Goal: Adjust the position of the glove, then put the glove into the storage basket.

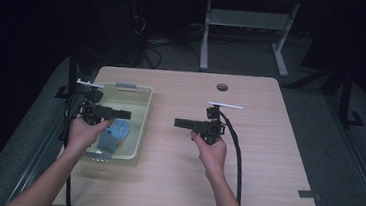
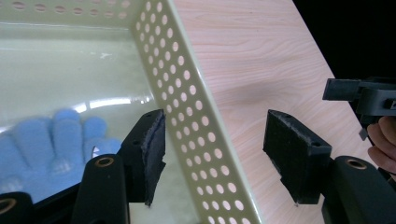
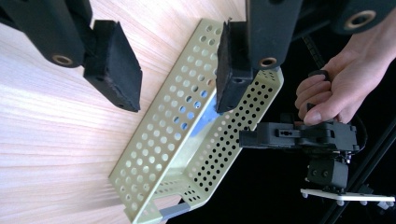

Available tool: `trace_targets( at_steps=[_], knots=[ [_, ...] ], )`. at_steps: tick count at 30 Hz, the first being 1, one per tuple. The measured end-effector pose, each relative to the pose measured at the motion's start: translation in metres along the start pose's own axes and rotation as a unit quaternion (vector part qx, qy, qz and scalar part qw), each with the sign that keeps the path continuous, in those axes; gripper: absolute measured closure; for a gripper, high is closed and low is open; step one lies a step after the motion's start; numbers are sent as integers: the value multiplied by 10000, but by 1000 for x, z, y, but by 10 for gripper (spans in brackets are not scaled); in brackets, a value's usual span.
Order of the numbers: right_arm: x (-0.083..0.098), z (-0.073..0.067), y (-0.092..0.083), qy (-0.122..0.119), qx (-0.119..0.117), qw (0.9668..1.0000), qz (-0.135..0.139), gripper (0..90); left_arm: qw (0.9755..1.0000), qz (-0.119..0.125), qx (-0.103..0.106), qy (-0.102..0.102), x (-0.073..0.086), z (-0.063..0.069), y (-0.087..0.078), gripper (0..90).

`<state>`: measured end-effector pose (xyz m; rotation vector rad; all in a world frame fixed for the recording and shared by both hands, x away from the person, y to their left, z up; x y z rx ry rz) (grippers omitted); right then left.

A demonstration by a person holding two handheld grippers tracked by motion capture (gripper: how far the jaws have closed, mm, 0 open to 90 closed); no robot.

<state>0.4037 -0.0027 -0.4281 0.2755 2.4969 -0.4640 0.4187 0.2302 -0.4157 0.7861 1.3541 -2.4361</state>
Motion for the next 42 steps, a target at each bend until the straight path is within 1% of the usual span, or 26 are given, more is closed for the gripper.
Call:
trace_targets(
  at_steps=[2, 5, 7, 9, 11, 13, 16, 18, 19, 22, 23, 25, 26, 29, 33, 36, 40, 42],
  knots=[
    [0, 1, -3, 6, -8, 10000, 9, 469, 10000, 14, 33, 6, 0, 2, 1, 370],
    [-1, 3, -8, 40, -17, 10000, 56, 443, 9999, 61, 158, 5, -1, 6, 1, 349],
    [-1, 4, -11, 47, -31, 9999, 91, 435, 9998, 97, 192, 14, -1, 9, 0, 337],
    [0, 6, -15, 61, -20, 9999, 102, 428, 9995, 154, 280, -2, -3, 12, 0, 329],
    [-1, 7, -20, 83, -35, 9998, 161, 421, 9994, 142, 320, 20, -3, 15, 1, 322],
    [0, 10, -24, 88, -9, 9998, 183, 413, 9993, 142, 334, 27, -4, 17, 3, 311],
    [2, 15, -29, 128, -4, 9997, 204, 408, 9990, 203, 392, 42, -7, 21, 4, 308],
    [2, 18, -33, 122, -6, 9997, 215, 408, 9986, 221, 480, 6, -7, 25, 5, 306],
    [3, 20, -34, 131, 13, 9997, 228, 408, 9984, 232, 516, 40, -7, 27, 5, 306],
    [5, 22, -40, 150, 39, 9996, 256, 403, 9982, 201, 551, 94, -7, 32, 8, 300],
    [5, 22, -42, 134, 28, 9995, 272, 402, 9982, 204, 562, 79, -7, 35, 10, 300],
    [6, 23, -45, 200, 47, 9994, 263, 394, 9981, 147, 573, 139, -7, 39, 12, 300],
    [6, 25, -48, 154, 66, 9995, 273, 395, 9981, 135, 582, 158, -7, 40, 13, 300],
    [6, 27, -53, 137, 54, 9994, 319, 394, 9978, 131, 612, 205, -8, 45, 14, 300],
    [7, 29, -61, 202, 77, 9991, 367, 392, 9976, 117, 638, 246, -7, 51, 18, 298],
    [10, 35, -67, 194, 151, 9990, 383, 391, 9972, 112, 686, 267, -7, 56, 20, 295],
    [11, 39, -73, 297, 174, 9985, 436, 384, 9967, 93, 735, 330, -7, 63, 23, 292],
    [11, 41, -76, 284, 207, 9984, 439, 384, 9965, 76, 755, 356, -6, 66, 24, 292]
  ],
)
Point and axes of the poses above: each handheld gripper's, and its own axes: y roughly forward along the jaws, x roughly out of its underside, z roughly to its right, the point moved 9 cm from there along y, roughly forward along the jaws, and after that the axes turned 8 degrees about -x, right-handed, at the moved point
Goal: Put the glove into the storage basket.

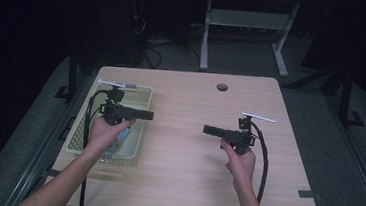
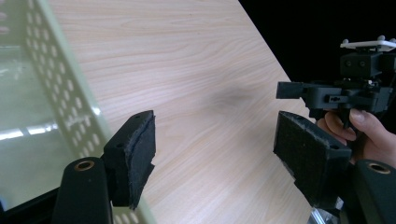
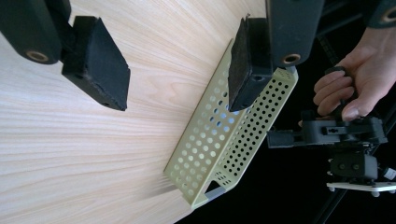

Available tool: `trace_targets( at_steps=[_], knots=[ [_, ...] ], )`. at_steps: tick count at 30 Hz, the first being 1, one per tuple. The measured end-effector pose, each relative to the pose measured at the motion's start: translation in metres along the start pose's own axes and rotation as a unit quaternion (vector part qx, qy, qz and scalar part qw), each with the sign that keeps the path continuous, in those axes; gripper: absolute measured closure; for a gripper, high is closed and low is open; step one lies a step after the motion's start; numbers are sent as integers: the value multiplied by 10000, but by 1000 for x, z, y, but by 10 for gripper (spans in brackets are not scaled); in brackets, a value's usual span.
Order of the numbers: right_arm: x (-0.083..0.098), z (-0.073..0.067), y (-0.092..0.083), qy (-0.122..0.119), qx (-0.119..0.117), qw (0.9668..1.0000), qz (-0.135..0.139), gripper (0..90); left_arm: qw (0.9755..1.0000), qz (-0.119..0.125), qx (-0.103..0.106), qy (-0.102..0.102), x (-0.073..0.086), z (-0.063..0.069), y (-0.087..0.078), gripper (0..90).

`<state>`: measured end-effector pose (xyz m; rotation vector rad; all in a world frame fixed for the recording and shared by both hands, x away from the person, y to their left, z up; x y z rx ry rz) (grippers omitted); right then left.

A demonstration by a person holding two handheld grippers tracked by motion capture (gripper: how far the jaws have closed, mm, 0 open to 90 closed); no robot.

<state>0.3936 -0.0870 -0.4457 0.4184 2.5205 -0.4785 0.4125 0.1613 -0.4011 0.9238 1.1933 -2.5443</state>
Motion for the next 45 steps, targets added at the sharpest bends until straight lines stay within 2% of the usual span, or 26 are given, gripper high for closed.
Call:
trace_targets(
  at_steps=[7, 10, 19, 29, 33, 45],
  knots=[
    [1, 2, -7, -19, 54, 10000, -49, 378, 9999, -3, 133, 9, 3, 12, 7, 289],
    [2, 5, -11, -106, 116, 9998, -80, 378, 9998, -7, 184, 32, 3, 17, 11, 288],
    [6, 17, -32, 123, 97, 9999, 46, 367, 9995, -78, 293, 118, 8, 30, 26, 275],
    [10, 30, -52, 172, 195, 9995, 171, 363, 9990, -137, 389, 188, 14, 44, 40, 273],
    [13, 35, -60, 168, 276, 9994, 158, 356, 9985, -190, 443, 274, 18, 50, 46, 270],
    [27, 51, -83, 330, 360, 9985, 230, 352, 9975, -179, 631, 264, 31, 63, 64, 260]
  ],
)
Point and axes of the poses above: each handheld gripper's, and its own axes: y roughly forward along the jaws, x roughly out of its underside, z roughly to its right, the point moved 9 cm from there along y, roughly forward along the jaws, and after that the axes turned 8 degrees about -x, right-handed, at the moved point
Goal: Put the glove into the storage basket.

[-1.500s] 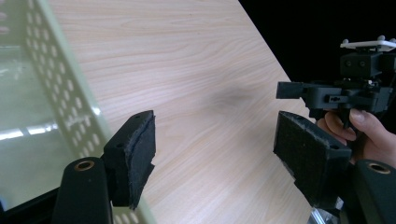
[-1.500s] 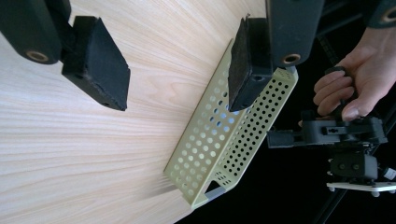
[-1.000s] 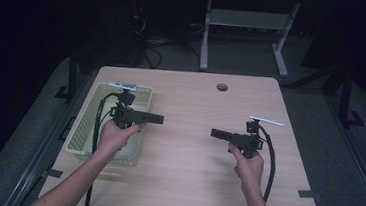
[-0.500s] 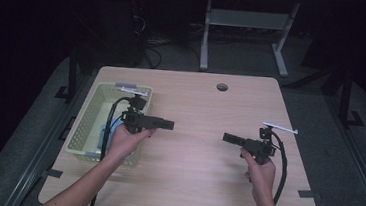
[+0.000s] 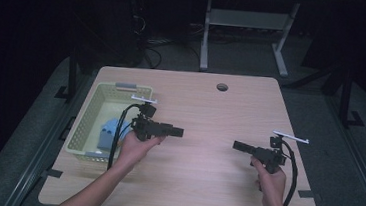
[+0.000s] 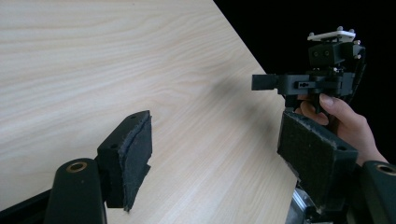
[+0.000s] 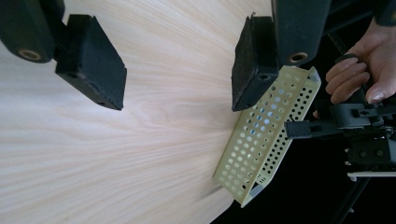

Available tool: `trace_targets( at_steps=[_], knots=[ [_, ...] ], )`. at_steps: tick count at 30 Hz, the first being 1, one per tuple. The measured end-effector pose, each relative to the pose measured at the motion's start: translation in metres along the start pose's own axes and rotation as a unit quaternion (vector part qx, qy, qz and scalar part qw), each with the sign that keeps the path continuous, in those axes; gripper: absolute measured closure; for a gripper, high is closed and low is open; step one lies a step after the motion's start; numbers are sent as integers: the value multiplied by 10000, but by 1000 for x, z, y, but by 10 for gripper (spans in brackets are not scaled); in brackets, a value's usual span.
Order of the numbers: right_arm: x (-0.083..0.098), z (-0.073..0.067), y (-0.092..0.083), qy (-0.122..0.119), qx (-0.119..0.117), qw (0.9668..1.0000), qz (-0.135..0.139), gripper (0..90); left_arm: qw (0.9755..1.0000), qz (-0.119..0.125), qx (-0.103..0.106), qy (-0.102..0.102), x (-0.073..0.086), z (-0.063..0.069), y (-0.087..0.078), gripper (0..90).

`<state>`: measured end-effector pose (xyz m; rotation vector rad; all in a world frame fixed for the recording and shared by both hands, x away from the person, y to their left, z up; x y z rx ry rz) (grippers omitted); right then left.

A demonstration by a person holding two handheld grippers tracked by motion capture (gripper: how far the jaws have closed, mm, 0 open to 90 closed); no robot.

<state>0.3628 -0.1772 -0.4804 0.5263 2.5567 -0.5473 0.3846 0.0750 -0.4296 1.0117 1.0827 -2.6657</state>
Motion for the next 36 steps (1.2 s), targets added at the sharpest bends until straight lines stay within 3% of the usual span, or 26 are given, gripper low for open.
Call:
trace_targets(
  at_steps=[12, 14, 24, 36],
  knots=[
    [14, 25, -33, 186, 171, 9996, 106, 342, 9997, -97, 174, 112, 18, 14, 22, 253],
    [14, 26, -38, 200, 164, 9996, 132, 341, 9997, -13, 198, 142, 19, 17, 24, 251],
    [22, 37, -61, 195, 277, 9994, 117, 329, 9987, -132, 261, 426, 40, 27, 36, 251],
    [35, 39, -72, 201, 181, 9995, 170, 311, 9978, -120, 491, 432, 68, 35, 44, 251]
  ],
)
Point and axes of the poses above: each handheld gripper's, and its own axes: y roughly forward along the jaws, x roughly out of its underside, z roughly to its right, the point moved 9 cm from there along y, roughly forward along the jaws, and after that the axes turned 8 degrees about -x, right-handed, at the moved point
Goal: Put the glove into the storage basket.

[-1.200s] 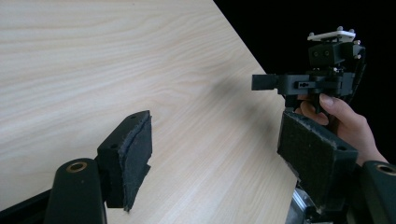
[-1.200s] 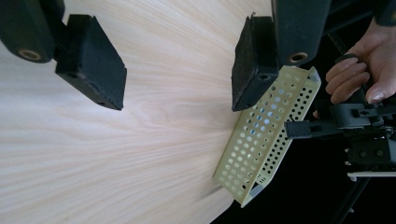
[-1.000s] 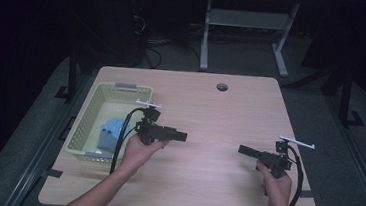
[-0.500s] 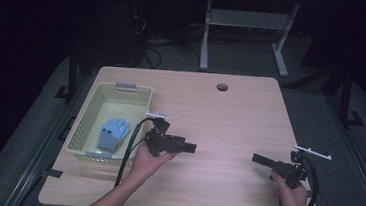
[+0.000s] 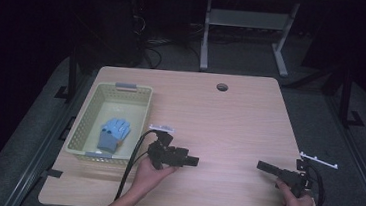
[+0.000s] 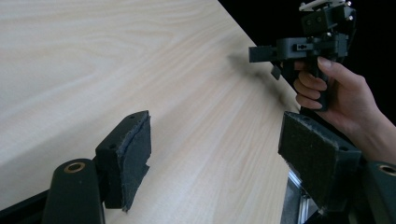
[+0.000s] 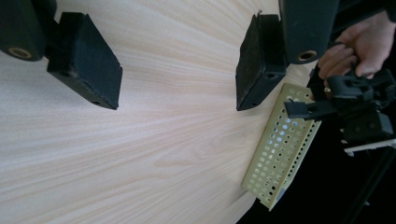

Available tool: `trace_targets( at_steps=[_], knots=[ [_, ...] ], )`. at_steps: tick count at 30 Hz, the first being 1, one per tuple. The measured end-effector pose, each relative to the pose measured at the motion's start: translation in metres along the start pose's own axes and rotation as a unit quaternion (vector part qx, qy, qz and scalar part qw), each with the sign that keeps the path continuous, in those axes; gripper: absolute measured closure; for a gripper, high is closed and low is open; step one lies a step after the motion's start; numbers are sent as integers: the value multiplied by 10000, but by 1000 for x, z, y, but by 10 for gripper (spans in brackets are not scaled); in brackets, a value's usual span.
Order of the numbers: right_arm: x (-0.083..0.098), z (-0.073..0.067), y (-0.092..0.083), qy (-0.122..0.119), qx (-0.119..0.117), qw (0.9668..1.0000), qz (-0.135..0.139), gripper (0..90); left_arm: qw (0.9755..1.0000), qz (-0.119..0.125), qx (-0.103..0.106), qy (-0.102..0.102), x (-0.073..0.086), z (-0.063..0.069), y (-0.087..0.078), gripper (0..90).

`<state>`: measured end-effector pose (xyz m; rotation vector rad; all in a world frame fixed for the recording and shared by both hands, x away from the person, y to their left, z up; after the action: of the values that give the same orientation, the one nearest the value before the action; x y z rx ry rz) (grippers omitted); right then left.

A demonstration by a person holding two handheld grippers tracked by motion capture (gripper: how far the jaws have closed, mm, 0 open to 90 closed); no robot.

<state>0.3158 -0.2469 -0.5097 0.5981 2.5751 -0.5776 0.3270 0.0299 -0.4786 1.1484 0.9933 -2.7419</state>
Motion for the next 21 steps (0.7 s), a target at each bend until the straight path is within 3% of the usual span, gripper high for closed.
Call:
trace_targets(
  at_steps=[5, 11, 16, 21],
  knots=[
    [5, 1, -4, 14, -23, 10000, -19, 303, 9999, -12, 35, 112, 16, 5, 4, 251],
    [6, -1, -13, -23, -38, 9998, 188, 301, 9996, -79, 135, 250, 29, 9, 8, 252],
    [6, -6, -15, -20, -275, 9989, 383, 289, 9989, -232, 174, 365, 41, 13, 11, 249],
    [10, -9, -4, -227, -271, 9992, 161, 286, 9991, -139, 224, 339, 42, 11, 7, 248]
  ],
)
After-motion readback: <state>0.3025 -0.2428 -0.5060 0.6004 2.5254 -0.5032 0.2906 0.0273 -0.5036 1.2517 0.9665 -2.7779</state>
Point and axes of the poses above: each handheld gripper's, and its own axes: y roughly forward along the jaws, x roughly out of its underside, z roughly to its right, the point moved 9 cm from there along y, roughly forward along the jaws, and after that the axes turned 8 degrees about -x, right-handed, at the moved point
